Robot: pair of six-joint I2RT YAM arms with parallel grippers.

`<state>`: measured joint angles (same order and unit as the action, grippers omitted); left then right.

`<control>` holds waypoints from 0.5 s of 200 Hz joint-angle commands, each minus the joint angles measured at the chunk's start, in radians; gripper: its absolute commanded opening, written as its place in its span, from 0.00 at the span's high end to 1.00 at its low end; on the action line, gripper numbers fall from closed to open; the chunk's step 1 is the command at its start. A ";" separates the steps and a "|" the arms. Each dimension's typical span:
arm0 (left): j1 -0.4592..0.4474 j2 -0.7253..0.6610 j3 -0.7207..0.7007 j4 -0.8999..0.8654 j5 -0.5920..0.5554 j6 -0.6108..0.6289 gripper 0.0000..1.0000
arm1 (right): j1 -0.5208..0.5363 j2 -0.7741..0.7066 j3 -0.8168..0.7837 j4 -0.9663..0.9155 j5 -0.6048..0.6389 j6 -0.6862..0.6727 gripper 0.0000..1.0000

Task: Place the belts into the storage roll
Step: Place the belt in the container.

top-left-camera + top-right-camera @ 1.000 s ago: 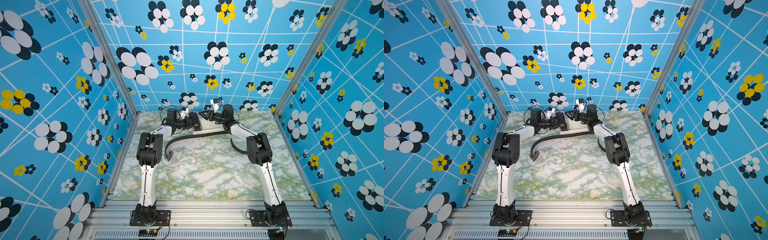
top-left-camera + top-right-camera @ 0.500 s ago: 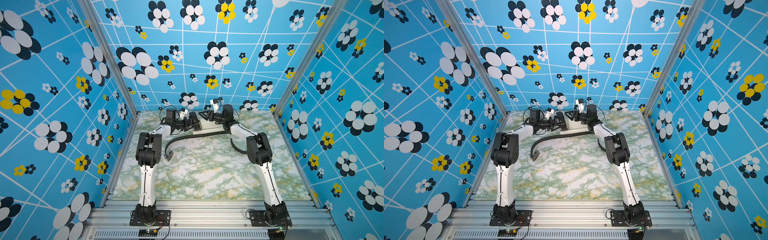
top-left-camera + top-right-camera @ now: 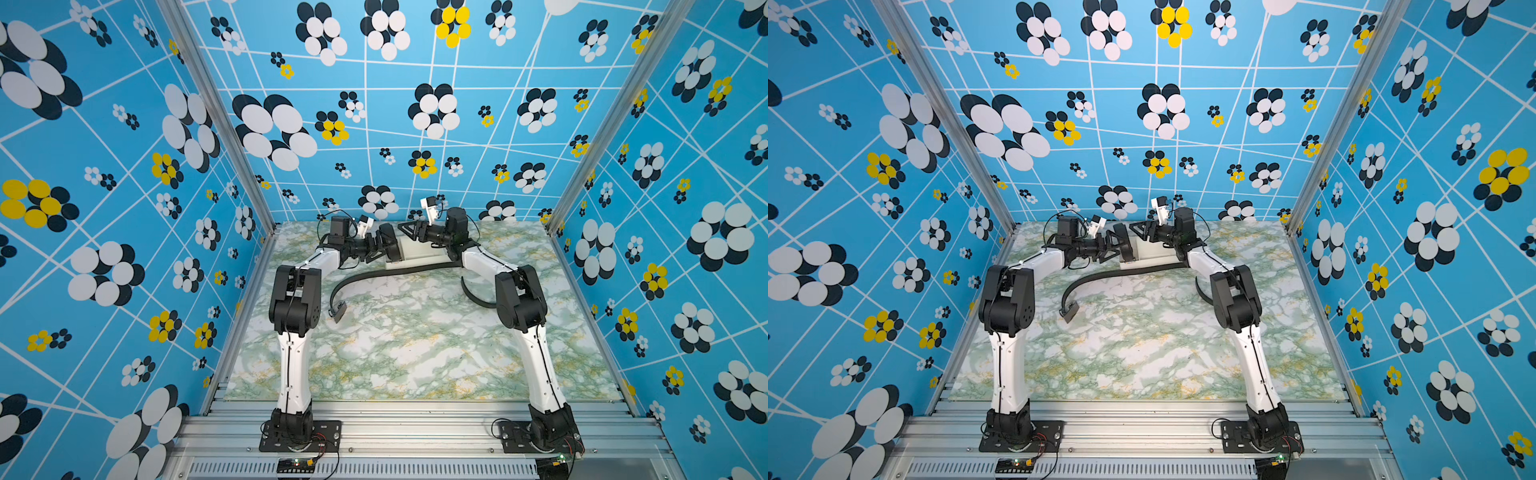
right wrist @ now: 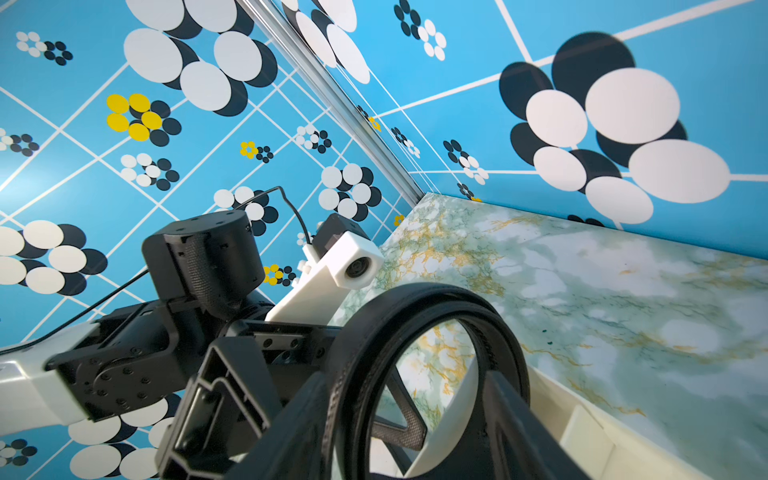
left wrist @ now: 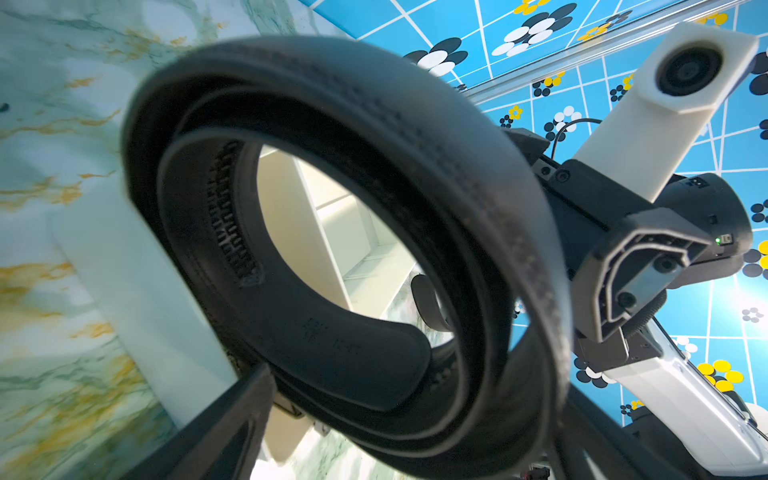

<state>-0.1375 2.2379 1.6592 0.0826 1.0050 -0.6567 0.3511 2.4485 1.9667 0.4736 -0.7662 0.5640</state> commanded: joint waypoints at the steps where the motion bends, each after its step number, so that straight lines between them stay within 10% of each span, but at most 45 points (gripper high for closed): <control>1: 0.017 -0.068 -0.001 -0.025 -0.003 0.023 0.01 | -0.013 -0.079 -0.020 -0.002 0.017 -0.003 0.38; 64: 0.075 -0.280 -0.209 -0.031 -0.049 0.057 0.00 | -0.060 -0.216 -0.025 -0.337 0.143 -0.014 0.39; 100: 0.100 -0.546 -0.377 -0.398 -0.356 0.258 0.01 | -0.064 -0.371 -0.003 -0.874 0.282 -0.265 0.41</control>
<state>-0.0475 1.8465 1.3575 -0.0517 0.8677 -0.5514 0.2859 2.2044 1.9488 0.0082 -0.5907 0.4812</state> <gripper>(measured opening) 0.995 0.596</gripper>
